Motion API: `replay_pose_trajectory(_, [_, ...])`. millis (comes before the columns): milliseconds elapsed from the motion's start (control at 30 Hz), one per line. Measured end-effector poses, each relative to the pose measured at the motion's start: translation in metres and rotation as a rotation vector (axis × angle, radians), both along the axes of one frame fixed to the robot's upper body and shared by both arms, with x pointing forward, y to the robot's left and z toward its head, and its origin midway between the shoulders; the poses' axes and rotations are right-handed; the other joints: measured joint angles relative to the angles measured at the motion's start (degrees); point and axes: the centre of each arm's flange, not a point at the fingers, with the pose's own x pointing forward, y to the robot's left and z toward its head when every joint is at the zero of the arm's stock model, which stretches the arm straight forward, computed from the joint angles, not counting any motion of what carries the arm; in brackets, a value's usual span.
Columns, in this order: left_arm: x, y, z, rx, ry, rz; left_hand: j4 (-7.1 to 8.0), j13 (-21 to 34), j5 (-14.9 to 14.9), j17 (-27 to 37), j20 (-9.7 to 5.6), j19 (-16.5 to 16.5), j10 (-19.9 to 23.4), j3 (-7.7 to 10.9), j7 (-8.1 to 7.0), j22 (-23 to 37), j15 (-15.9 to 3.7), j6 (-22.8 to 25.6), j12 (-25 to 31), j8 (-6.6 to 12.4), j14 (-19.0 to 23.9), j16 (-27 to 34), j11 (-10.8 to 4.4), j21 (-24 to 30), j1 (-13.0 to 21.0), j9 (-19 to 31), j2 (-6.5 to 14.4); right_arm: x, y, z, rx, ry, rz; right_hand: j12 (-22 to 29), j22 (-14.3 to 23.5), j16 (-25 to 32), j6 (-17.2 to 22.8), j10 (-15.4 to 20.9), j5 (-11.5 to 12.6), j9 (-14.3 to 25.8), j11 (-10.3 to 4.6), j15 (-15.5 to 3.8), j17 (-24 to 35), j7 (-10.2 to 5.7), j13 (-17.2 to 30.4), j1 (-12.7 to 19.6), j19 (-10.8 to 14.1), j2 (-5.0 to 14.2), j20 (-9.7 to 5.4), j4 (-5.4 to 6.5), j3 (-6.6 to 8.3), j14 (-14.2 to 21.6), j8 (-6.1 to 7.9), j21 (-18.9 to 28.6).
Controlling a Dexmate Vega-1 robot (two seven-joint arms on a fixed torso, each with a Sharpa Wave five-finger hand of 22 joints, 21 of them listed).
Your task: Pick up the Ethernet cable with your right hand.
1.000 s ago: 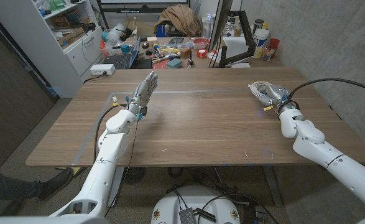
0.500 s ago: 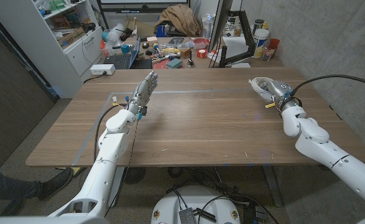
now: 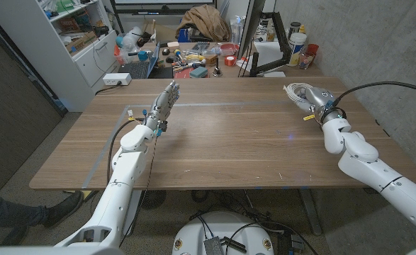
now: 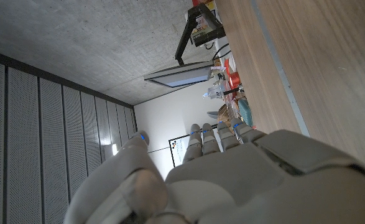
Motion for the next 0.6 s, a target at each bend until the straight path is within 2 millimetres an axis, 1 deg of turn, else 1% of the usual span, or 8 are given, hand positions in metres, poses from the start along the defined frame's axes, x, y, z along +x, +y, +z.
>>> replay_pose_trajectory(33, [0.000, 0.000, 0.000, 0.000, 0.000, 0.000, 0.00, 0.00, 0.00, 0.00, 0.00, 0.00, 0.00, 0.00, 0.00, 0.00, 0.00, 0.00, 0.00, 0.00, 0.00, 0.00, 0.00, 0.00, 0.00, 0.00, 0.00, 0.000, -0.001, 0.000, 0.001, 0.001, -0.002, 0.00, 0.00, 0.00, 0.00, 0.00, 0.00, 0.00, 0.00, -0.02, 0.00, 0.00, 0.00, 0.00, -0.19, 0.00, 0.19, 0.00, 0.00, -0.02, -0.01, 0.00])
replay_pose_trajectory(167, [0.000, 0.000, 0.000, 0.000, 0.000, 0.000, 0.00, 0.00, 0.00, 0.00, 0.00, 0.00, 0.00, 0.00, 0.00, 0.00, 0.00, 0.00, 0.00, 0.00, 0.00, 0.00, 0.00, 0.00, 0.00, 0.00, 0.00, -0.004, -0.001, 0.003, 0.001, -0.007, -0.001, 0.00, 0.00, -0.22, 0.00, 0.00, -0.01, -0.09, 0.00, 0.20, 0.00, 0.00, -0.02, 0.05, -0.19, 0.04, 0.19, 0.24, -0.24, -0.42, -0.12, 0.00])
replay_pose_trajectory(200, [0.000, 0.000, 0.000, 0.000, 0.000, 0.000, 0.00, 0.00, 0.00, 0.00, 0.00, 0.00, 0.00, 0.00, 0.00, 0.00, 0.14, 0.00, 0.00, 0.00, -0.14, 0.00, 0.00, 0.00, 0.00, 0.00, 0.00, -0.005, -0.001, 0.004, 0.000, -0.010, 0.000, -0.02, 0.00, -0.22, 0.00, -0.01, -0.11, -0.17, 0.01, 0.20, 0.00, 0.00, -0.04, 0.55, -0.19, 0.53, 0.19, 0.24, -0.24, -0.42, -0.17, 0.00])
replay_pose_trajectory(600, [-0.003, -0.003, 0.003, 0.006, -0.010, -0.003, -0.18, 0.00, 0.00, 0.00, 0.00, 0.00, 0.00, -0.18, 0.00, 0.00, 0.15, 0.00, 0.00, 0.00, -0.15, 0.00, 0.00, 0.00, 0.00, 0.00, 0.00, -0.016, -0.001, 0.012, -0.004, -0.027, 0.002, -0.03, -0.01, -0.22, 0.00, -0.02, 0.12, 0.00, 0.02, 0.20, 0.16, 0.00, 0.00, 0.56, -0.18, 0.52, 0.19, 0.24, -0.25, -0.42, -0.34, 0.43])
